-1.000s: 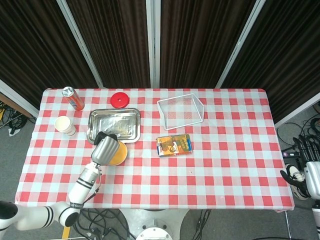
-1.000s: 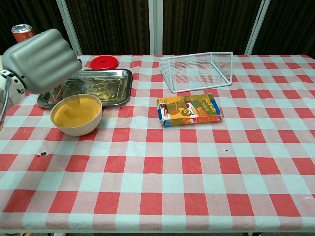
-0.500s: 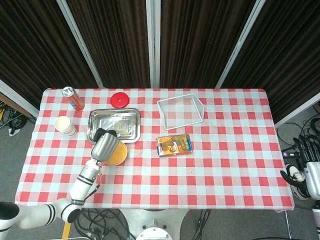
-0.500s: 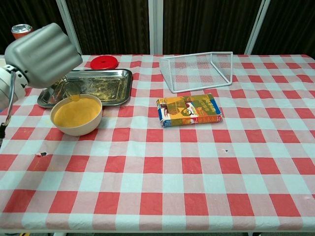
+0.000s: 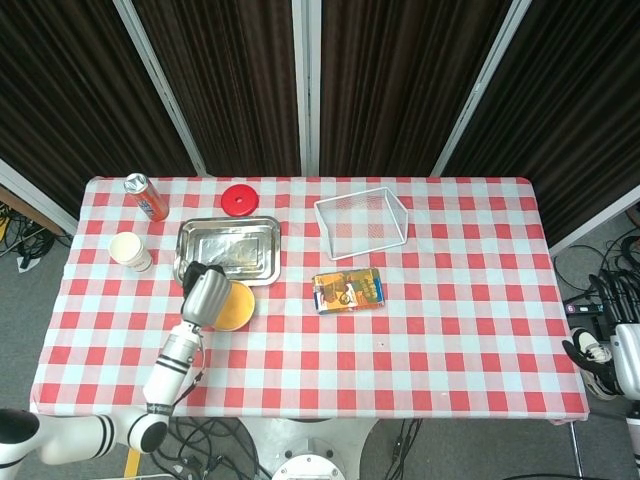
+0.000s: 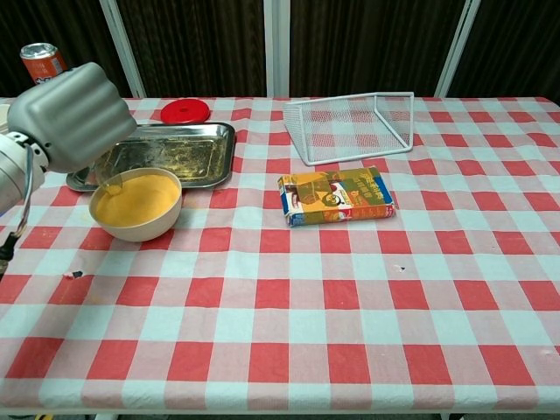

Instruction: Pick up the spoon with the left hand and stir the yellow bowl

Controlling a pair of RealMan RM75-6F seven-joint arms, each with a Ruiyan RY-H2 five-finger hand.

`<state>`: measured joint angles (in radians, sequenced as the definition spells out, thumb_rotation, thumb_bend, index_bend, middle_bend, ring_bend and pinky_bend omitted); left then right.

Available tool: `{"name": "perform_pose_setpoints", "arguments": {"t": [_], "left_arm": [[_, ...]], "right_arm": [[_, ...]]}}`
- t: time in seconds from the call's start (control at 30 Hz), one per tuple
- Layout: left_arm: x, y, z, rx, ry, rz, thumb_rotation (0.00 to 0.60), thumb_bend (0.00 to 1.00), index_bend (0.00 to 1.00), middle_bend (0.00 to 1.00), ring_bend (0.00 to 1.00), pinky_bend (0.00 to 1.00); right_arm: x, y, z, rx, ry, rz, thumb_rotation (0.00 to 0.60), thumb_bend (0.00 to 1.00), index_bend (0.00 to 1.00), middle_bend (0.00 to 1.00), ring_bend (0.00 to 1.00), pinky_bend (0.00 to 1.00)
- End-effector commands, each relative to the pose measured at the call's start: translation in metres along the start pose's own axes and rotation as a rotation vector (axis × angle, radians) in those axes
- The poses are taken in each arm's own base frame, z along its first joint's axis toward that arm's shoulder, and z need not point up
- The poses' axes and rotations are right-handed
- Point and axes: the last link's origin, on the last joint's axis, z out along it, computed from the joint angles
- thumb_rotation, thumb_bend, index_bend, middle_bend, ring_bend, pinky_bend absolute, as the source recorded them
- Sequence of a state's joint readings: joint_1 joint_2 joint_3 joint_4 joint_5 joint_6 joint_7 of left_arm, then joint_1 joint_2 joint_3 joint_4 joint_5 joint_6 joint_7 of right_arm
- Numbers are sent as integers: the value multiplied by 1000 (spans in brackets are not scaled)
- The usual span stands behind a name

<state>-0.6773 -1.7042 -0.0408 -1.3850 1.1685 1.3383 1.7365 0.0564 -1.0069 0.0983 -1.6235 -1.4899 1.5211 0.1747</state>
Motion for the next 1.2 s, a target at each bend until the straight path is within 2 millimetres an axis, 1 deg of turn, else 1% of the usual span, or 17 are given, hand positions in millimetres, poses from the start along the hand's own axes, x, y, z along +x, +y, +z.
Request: {"name": "perform_pose_setpoints", "arguments": {"t": [0.03, 0.2, 0.33, 0.4, 0.43, 0.5, 0.57, 0.63, 0.7, 0.73, 0.77, 0.87, 0.93, 1.03, 1.2], "left_arm": [[5, -3, -3, -3, -37, 9, 600, 447, 828, 950, 920, 929], [12, -9, -3, -6, -48, 8, 600, 448, 862, 953, 922, 928], [18, -17, 4, 27, -8, -43, 600, 448, 873, 957, 926, 929], [22, -20, 6, 35, 43, -101, 600, 448, 872, 960, 929, 931], [23, -20, 8, 33, 99, -125, 600, 448, 872, 962, 930, 932], [22, -21, 9, 38, 164, -131, 600, 448, 866, 967, 933, 935], [19, -18, 9, 34, 191, -148, 600, 449, 856, 966, 932, 934], [13, -15, 9, 28, 159, -127, 600, 449, 849, 965, 932, 934], [7, -11, 8, 6, 81, -92, 600, 448, 849, 961, 930, 932], [5, -10, 8, -4, 26, -100, 600, 447, 849, 959, 929, 931], [7, -10, 8, -14, 10, -117, 600, 447, 849, 957, 928, 929], [9, -14, 10, -17, 56, -150, 600, 448, 848, 958, 927, 928], [10, -15, 10, -15, 83, -202, 600, 448, 847, 959, 928, 929], [7, -18, 14, -2, 101, -254, 600, 448, 838, 959, 928, 929], [3, -24, 28, -2, 97, -436, 600, 448, 815, 959, 928, 929]], "right_arm": [[-1, 0, 0, 1, -3, 2, 600, 127, 0, 0, 0, 0], [-1, 1, 0, -1, -2, 3, 600, 127, 0, 0, 0, 0], [-1, 1, 0, -2, -3, 4, 600, 127, 0, 0, 0, 0], [-2, 2, 0, -5, -3, 6, 600, 127, 0, 0, 0, 0], [-2, 3, -1, -6, -3, 6, 600, 126, 0, 0, 0, 0], [-2, 3, 0, -8, -3, 6, 600, 126, 0, 0, 0, 0], [-2, 3, 0, -8, -4, 7, 600, 126, 0, 0, 0, 0], [-2, 3, 0, -6, -5, 7, 600, 126, 0, 0, 0, 0], [-2, 3, 0, -6, -5, 7, 600, 126, 0, 0, 0, 0], [-2, 3, 0, -7, -5, 7, 600, 126, 0, 0, 0, 0], [-2, 3, 0, -7, -5, 7, 600, 126, 0, 0, 0, 0], [-2, 3, 0, -9, -5, 8, 600, 126, 0, 0, 0, 0], [-2, 3, 0, -8, -5, 8, 600, 125, 0, 0, 0, 0], [-3, 3, 0, -5, -6, 9, 600, 125, 0, 0, 0, 0], [-2, 3, 0, -8, -7, 8, 600, 126, 0, 0, 0, 0]]}}
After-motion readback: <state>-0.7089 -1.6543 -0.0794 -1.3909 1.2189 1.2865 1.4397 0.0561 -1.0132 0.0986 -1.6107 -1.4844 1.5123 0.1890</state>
